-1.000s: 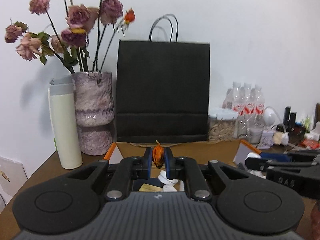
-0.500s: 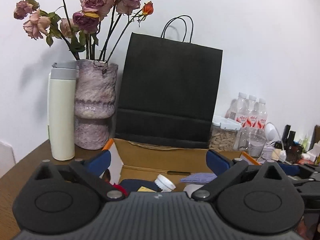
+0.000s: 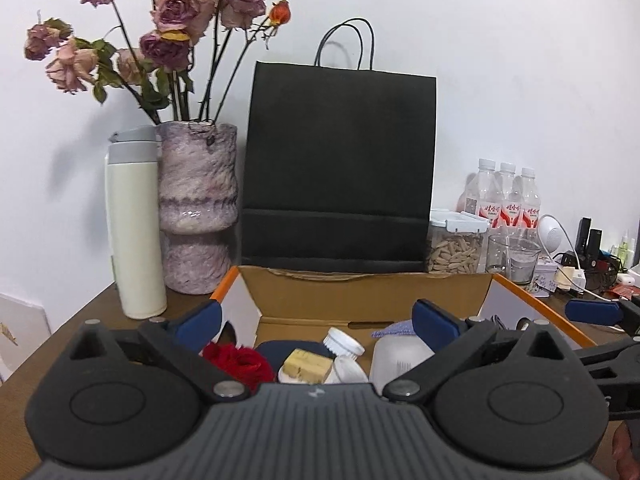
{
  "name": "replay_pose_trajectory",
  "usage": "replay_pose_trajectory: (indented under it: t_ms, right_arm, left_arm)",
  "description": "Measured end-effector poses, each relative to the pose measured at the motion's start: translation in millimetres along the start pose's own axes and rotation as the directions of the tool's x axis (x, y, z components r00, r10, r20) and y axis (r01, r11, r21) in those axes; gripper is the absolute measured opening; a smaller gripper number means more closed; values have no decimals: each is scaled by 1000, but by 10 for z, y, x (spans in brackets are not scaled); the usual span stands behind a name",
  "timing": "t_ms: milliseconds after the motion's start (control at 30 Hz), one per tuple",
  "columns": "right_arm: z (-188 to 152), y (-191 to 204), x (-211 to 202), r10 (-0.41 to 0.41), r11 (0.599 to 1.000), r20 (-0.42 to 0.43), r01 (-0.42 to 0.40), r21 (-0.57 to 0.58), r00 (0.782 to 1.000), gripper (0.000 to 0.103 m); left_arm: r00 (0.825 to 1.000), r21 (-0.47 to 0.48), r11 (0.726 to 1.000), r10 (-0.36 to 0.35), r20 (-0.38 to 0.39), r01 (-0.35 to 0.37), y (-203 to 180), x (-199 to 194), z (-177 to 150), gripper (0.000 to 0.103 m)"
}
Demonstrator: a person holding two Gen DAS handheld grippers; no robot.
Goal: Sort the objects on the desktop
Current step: 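Open the right tool to drop the cap in the box while the left tool releases the orange item, then withdraw both tools from the box back over the table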
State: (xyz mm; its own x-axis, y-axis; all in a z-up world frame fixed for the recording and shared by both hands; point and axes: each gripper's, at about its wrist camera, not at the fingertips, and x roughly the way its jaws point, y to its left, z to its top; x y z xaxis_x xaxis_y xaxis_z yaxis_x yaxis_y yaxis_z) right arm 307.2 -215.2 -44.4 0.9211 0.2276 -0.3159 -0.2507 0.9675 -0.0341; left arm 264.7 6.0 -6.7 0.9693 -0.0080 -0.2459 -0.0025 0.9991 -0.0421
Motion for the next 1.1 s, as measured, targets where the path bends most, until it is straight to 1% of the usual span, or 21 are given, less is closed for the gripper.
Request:
replay_pose_trajectory:
  t_ms: [133, 367, 567, 633, 733, 900, 1100]
  right_arm:
    - [-49, 29, -155, -1, 1000, -4, 1, 4, 1000, 102]
    - [-167, 85, -586, -15, 1000, 13, 15, 17, 1000, 102]
    - [-286, 147, -941, -25, 1000, 28, 25, -1, 999, 102]
    - [-324, 163, -1051, -27, 1000, 34, 27, -5, 999, 102]
    - [-373, 185, -1178, -25, 1000, 33, 26, -7, 999, 102]
    - [-449, 213, -1338, -21, 1000, 29, 22, -15, 999, 102]
    - [-497, 244, -1456, -16, 1000, 25, 16, -22, 1000, 102]
  left_arm:
    - [1000, -17, 1000, 4, 9, -4, 17, -193, -37, 103]
    - [999, 0, 1000, 26, 28, -26, -40, -630, -139, 103]
    - [998, 68, 996, 47, 41, -50, -134, -938, -283, 103]
    - [998, 87, 995, 53, 36, -56, -162, -1016, -324, 103]
    - [999, 103, 994, 43, 16, -45, -189, -1104, -378, 103]
    - [999, 111, 993, 42, -8, -41, -198, -1215, -460, 103]
    - [999, 116, 992, 45, -13, -43, -204, -1318, -535, 103]
